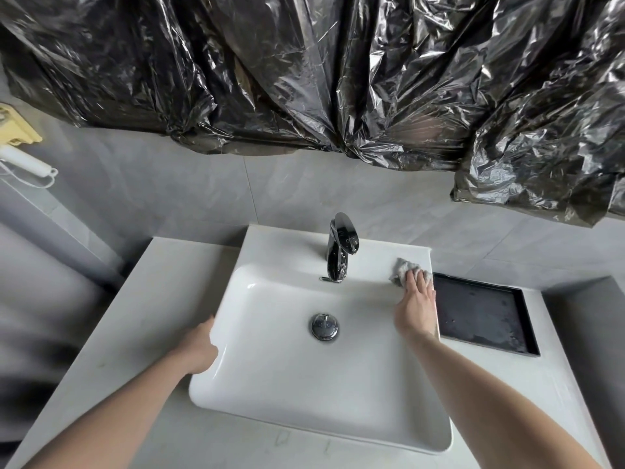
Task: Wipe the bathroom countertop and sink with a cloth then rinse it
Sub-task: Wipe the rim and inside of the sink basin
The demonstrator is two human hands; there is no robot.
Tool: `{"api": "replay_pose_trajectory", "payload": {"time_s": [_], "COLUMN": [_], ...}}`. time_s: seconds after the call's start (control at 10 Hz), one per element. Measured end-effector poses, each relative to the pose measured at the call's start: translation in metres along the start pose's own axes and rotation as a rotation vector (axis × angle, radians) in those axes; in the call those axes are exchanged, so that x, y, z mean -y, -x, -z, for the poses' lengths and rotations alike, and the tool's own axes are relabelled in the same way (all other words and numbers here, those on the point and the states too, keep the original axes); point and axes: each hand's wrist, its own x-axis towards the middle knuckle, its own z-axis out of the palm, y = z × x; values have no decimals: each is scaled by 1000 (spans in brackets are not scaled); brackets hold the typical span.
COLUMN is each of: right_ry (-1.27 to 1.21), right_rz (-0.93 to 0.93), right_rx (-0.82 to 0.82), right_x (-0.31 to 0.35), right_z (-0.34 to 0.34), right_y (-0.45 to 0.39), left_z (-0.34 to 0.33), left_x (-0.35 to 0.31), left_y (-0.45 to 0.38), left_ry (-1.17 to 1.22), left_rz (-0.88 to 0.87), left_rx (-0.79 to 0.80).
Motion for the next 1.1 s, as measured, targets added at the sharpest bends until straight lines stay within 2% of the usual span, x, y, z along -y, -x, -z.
{"api": "replay_pose_trajectory", "payload": {"time_s": [0.1, 0.2, 0.3, 0.5, 0.6, 0.7, 0.8, 0.9, 1.0, 1.1], "right_ry": [-189, -470, -687, -884, -966, -971, -479, -1131, -1136, -1093], "right_rz": [-111, -352, -620, -760, -799, -765, -551, -914, -695, -635], "right_rx": [-109, -195, -165, -13, 164, 250, 367, 468, 617, 635], "right_x": [18, 53, 82, 141, 179, 220, 260, 308, 339, 340], "right_z": [-8, -11, -23, -46, -52, -73, -91, -86, -82, -82], "right_y": [13, 35, 46, 28, 25, 24, 22, 28, 37, 41], "left_z": [2, 6, 9, 13, 15, 17, 18, 20, 20, 19], "left_x": [-7, -21, -28, -21, -18, -14, -10, -13, -10, -6], "left_y": [11, 27, 36, 32, 32, 29, 27, 32, 31, 28], "left_ry": [5, -3, -11, 47, 71, 106, 124, 157, 154, 173], "left_rz": [1, -35, -61, -90, -122, -130, -155, -186, -211, -215], "left_rx": [-5, -24, -31, 18, 51, 84, 104, 125, 131, 155]}}
